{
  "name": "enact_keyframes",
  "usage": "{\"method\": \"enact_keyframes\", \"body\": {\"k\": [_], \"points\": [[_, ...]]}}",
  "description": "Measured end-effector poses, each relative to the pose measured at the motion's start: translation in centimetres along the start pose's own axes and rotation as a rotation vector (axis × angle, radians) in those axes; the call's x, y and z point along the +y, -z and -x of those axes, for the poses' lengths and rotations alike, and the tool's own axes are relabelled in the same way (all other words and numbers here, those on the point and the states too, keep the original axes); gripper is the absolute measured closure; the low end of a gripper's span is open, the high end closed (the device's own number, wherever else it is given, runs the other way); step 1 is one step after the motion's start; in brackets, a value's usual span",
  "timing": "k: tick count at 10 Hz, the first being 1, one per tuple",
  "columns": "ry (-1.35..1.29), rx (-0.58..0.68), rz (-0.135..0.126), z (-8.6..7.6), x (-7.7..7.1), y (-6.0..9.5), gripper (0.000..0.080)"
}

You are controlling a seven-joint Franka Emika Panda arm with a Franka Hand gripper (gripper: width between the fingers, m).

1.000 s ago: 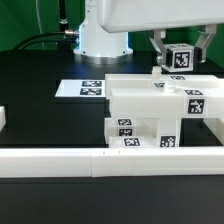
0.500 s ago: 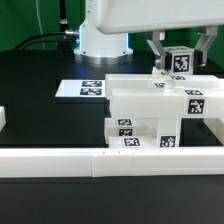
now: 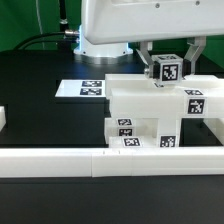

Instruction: Assemble chair

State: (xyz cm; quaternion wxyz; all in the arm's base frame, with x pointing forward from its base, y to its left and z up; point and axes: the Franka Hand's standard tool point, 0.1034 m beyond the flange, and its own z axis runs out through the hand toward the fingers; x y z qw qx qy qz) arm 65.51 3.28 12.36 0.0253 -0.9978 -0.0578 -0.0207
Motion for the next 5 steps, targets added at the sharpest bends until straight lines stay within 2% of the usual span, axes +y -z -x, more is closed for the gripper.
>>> {"method": "enact_keyframes", "body": {"k": [5], "points": [[-0.022,0.002,0.001,0.09,-0.25,-0.30,0.0515]]}}
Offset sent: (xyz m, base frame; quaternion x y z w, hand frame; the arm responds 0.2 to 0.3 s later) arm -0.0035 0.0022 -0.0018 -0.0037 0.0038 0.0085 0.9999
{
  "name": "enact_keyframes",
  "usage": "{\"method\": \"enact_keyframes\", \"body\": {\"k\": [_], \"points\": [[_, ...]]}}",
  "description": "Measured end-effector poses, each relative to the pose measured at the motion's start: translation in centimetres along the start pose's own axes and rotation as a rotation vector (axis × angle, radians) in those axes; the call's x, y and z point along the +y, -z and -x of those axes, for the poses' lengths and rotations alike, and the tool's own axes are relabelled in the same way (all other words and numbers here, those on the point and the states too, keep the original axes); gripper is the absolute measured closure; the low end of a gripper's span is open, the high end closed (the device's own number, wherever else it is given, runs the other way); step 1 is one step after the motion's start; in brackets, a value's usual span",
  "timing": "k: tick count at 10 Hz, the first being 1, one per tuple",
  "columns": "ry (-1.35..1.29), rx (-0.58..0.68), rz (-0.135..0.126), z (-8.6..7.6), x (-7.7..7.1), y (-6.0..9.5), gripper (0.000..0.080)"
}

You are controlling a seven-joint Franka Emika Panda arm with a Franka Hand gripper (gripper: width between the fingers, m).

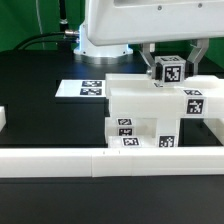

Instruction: Assemble chair

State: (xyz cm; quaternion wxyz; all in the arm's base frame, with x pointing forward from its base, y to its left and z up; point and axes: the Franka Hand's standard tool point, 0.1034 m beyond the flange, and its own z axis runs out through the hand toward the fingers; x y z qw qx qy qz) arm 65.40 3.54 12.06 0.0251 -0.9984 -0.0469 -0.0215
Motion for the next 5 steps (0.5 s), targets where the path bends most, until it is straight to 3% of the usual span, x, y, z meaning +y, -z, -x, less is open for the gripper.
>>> {"method": "enact_keyframes", "body": {"k": [5], "points": [[0.011,0.082,0.025,-0.64,0.55,-0.45,0.0515]]}}
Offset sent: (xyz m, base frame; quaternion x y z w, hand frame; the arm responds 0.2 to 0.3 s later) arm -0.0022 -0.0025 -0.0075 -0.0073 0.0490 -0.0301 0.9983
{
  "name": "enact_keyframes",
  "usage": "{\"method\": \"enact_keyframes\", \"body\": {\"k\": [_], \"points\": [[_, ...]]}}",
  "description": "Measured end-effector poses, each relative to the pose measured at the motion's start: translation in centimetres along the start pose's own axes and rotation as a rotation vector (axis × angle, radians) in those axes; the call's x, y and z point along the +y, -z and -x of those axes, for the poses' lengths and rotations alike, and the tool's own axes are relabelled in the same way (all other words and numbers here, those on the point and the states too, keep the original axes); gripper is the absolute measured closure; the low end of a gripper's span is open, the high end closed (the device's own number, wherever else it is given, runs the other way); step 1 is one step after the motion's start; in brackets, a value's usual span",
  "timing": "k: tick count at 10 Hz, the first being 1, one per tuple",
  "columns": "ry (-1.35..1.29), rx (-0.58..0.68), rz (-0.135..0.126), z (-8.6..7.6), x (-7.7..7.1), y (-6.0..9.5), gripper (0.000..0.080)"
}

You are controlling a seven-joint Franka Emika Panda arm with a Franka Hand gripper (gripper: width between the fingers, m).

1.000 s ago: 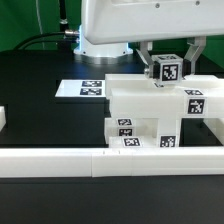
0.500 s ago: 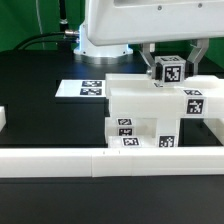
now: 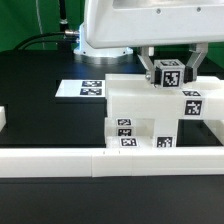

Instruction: Assemble chair

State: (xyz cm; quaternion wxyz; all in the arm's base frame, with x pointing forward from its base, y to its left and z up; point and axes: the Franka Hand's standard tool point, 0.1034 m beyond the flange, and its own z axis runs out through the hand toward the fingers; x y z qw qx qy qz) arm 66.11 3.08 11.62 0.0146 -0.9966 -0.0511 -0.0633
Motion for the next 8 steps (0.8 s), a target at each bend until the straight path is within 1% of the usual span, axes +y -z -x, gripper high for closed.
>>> {"method": "enact_keyframes", "body": {"k": [2,3,4,5,6,8], "points": [[-0.001,-0.001,0.000,0.02,0.03,-0.03,0.0515],[-0.001,-0.001,0.000,0.02,0.04,-0.03,0.0337],[-0.001,-0.001,0.000,0.02,0.05,-0.03,0.0217],[-0.002,-0.001,0.000,0.01,0.09,0.01,0.0217],[-0.004,0.003,0.000,-0.07,0.22,0.22,0.0162],[-0.012,0.007,-0.003,-0.22,0.46,0.85,0.0153]]}}
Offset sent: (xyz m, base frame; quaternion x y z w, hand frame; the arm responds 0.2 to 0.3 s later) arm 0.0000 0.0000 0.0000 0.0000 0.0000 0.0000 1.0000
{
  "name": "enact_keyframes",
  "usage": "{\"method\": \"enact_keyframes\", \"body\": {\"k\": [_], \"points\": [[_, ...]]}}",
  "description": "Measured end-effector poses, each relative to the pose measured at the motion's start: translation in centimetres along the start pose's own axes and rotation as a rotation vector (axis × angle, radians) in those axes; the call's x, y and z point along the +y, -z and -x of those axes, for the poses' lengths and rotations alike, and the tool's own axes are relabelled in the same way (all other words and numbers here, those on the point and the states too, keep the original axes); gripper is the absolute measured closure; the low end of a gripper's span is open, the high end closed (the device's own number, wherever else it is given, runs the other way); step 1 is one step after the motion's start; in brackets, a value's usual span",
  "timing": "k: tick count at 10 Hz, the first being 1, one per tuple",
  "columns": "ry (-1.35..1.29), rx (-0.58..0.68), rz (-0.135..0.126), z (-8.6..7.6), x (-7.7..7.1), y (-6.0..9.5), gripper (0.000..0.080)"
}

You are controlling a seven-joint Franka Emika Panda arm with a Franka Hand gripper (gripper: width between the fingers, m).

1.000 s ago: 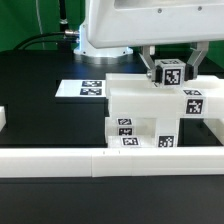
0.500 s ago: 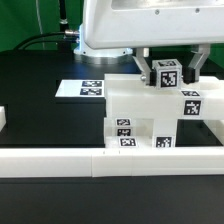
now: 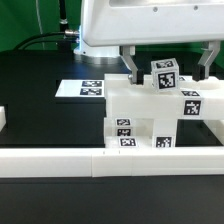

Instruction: Assemble chair

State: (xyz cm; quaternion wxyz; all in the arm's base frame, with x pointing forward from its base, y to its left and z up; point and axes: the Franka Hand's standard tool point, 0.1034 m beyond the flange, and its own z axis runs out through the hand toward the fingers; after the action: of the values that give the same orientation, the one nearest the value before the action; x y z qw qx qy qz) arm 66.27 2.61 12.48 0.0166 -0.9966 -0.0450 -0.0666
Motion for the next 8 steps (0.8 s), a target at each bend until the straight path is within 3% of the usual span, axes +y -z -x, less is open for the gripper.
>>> {"method": "enact_keyframes", "body": {"k": [2,8], "points": [[-0.080,-0.064,-0.043,0.45,0.39,0.96,0.0151],[-0.101,-0.077,-0.043,0.57,0.35,0.88,0.0151]]}}
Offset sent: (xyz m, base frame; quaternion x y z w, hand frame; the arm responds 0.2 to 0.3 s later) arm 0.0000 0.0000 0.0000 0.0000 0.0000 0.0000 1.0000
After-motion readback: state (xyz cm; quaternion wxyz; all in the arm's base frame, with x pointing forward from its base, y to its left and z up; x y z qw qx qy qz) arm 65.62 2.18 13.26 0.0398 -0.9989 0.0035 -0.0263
